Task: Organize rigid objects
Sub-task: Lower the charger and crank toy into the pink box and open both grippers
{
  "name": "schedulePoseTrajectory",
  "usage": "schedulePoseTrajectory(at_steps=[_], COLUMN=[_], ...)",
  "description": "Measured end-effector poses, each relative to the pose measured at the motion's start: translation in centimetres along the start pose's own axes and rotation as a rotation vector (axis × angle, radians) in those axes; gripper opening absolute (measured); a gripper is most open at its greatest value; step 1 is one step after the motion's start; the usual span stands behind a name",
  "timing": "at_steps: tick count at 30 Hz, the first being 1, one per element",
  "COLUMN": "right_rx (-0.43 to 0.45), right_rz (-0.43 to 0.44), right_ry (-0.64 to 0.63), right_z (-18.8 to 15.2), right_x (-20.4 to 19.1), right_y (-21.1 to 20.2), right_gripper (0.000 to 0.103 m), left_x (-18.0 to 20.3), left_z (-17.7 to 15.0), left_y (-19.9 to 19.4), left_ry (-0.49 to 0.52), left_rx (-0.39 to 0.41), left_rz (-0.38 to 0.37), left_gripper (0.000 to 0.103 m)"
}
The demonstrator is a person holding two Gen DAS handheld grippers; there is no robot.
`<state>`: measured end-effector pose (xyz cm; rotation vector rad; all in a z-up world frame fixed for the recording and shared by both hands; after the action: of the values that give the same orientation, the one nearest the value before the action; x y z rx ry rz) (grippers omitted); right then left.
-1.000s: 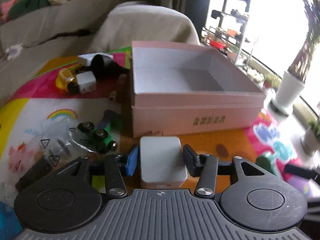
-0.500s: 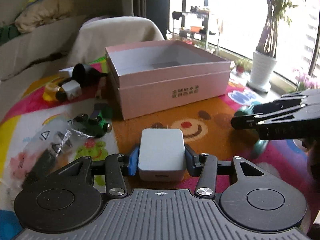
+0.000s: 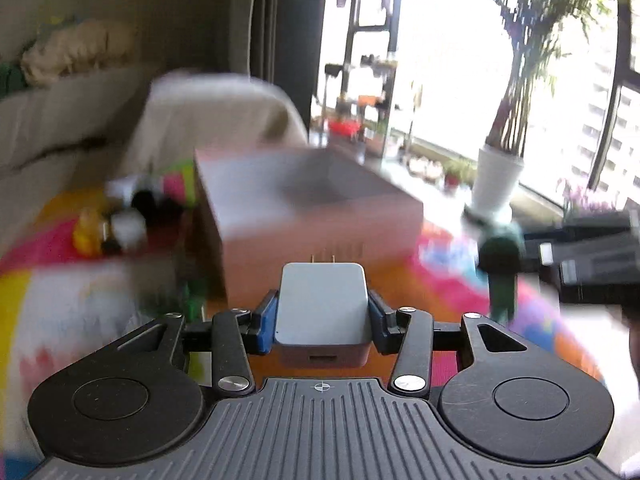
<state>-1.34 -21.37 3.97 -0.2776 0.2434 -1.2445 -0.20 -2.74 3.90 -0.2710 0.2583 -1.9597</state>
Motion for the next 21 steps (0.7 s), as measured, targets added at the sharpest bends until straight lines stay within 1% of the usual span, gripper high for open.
schedulePoseTrajectory(at_steps=[2, 3, 4, 5, 6, 8, 9, 11, 13, 15, 18, 21], right_rx=[0.023, 0.031, 0.039, 0.043, 0.043, 0.036, 0.031, 0.025, 0.022, 0.007, -0.003, 0.024], right_rz=[0.004, 0.007, 0.006, 0.003, 0.001, -0.004, -0.006, -0.017, -0.037, -0.059, -0.073, -0.068], right_ry=[0.011, 0.013, 0.011, 0.006, 0.004, 0.008, 0.01, 0.011, 0.012, 0.02, 0.031, 0.033], right_z=[0.7, 1.0, 1.2, 1.3, 1.3, 1.0, 0.9, 0.7, 0.6, 0.7, 1.7, 4.2], right_x=[0.1, 0.1, 0.0, -0.2, -0.3, -0.5, -0.5, -0.3, 0.2, 0.7, 1.2, 1.3], right_y=[-0.4, -0.5, -0.6, -0.6, -0.5, -0.5, -0.5, -0.6, -0.6, 0.0, 1.4, 3.5], right_gripper=[0.042, 0.042, 0.042, 0.042, 0.042, 0.042, 0.042, 0.042, 0.042, 0.042, 0.042, 0.042], left_x=[-0.3, -0.6, -0.9, -1.5, -2.0, -3.2, -3.7, -4.5, -5.2, -6.0, -6.7, -7.2], left_z=[3.1, 4.6, 5.7, 6.7, 7.2, 7.3, 7.1, 6.7, 6.0, 4.8, 2.5, 0.2], left_y=[1.2, 2.1, 3.0, 4.6, 6.0, 8.1, 8.3, 7.5, 5.6, 3.5, 0.8, -1.9], left_ry=[0.013, 0.01, 0.003, -0.011, -0.031, -0.088, -0.112, -0.13, -0.142, -0.142, -0.113, -0.07], left_rx=[0.072, 0.121, 0.152, 0.157, 0.125, 0.068, 0.07, 0.098, 0.133, 0.149, 0.127, 0.072], left_rz=[0.018, 0.032, 0.039, 0.044, 0.052, 0.068, 0.066, 0.066, 0.068, 0.069, 0.089, 0.089], left_gripper=[0.05, 0.05, 0.05, 0.05, 0.05, 0.048, 0.048, 0.048, 0.048, 0.048, 0.048, 0.048])
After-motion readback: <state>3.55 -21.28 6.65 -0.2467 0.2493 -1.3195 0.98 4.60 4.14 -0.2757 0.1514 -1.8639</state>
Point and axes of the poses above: each gripper's, at about its wrist camera, not at the fingertips, and y roughly the way its jaws point, x to its right, z to its top, the point moved 4 cm from there along y, roughly the way its jaws point, and after that the axes turned 13 degrees about x, right-handed, at the moved point
